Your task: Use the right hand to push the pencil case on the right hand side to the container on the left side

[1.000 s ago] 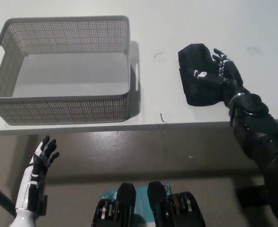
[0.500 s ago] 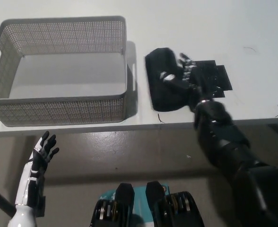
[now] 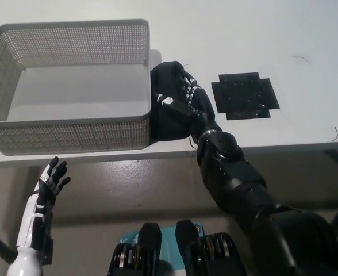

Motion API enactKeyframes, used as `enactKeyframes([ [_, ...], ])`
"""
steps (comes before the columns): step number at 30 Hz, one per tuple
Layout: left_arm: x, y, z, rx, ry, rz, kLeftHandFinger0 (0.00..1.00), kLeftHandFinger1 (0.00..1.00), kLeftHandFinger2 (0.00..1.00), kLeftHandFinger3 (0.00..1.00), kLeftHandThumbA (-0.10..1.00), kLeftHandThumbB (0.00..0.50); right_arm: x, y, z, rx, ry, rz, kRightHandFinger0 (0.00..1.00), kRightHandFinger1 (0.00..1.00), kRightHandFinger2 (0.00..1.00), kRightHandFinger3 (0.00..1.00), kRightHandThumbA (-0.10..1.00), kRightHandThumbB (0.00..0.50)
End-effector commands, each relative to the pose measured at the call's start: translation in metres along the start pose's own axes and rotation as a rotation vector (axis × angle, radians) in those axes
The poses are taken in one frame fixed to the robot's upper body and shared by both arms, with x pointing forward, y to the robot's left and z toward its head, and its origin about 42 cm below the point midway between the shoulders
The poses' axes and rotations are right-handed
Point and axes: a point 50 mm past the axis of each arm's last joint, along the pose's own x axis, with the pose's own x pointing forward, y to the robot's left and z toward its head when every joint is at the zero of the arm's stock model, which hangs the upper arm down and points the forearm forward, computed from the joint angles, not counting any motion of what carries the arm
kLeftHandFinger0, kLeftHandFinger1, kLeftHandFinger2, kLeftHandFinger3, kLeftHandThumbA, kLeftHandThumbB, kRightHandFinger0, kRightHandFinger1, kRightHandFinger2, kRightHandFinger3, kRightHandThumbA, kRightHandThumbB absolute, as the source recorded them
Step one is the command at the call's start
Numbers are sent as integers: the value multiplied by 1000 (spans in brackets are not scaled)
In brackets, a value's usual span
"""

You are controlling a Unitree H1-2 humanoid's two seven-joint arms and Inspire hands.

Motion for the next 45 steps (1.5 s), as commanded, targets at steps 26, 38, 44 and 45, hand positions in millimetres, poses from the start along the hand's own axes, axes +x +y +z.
enactKeyframes([
  [26, 9, 8, 12, 15, -69, -11, 1000, 1000, 1000, 1000, 1000, 117, 8, -26, 88, -41, -396, 71, 1000, 1000, 1000, 1000, 1000, 410],
  [38, 12, 8, 16, 23, -75, -9, 1000, 1000, 1000, 1000, 1000, 106, 0, -35, 91, -43, -442, 82, 1000, 1000, 1000, 1000, 1000, 345],
  [44, 16, 5, 18, 26, -79, -18, 1000, 1000, 1000, 1000, 1000, 115, -14, -46, 101, -56, -534, 85, 1000, 1000, 1000, 1000, 1000, 380],
  [45, 16, 5, 19, 26, -79, -19, 1000, 1000, 1000, 1000, 1000, 117, -18, -48, 102, -63, -547, 86, 1000, 1000, 1000, 1000, 1000, 386],
])
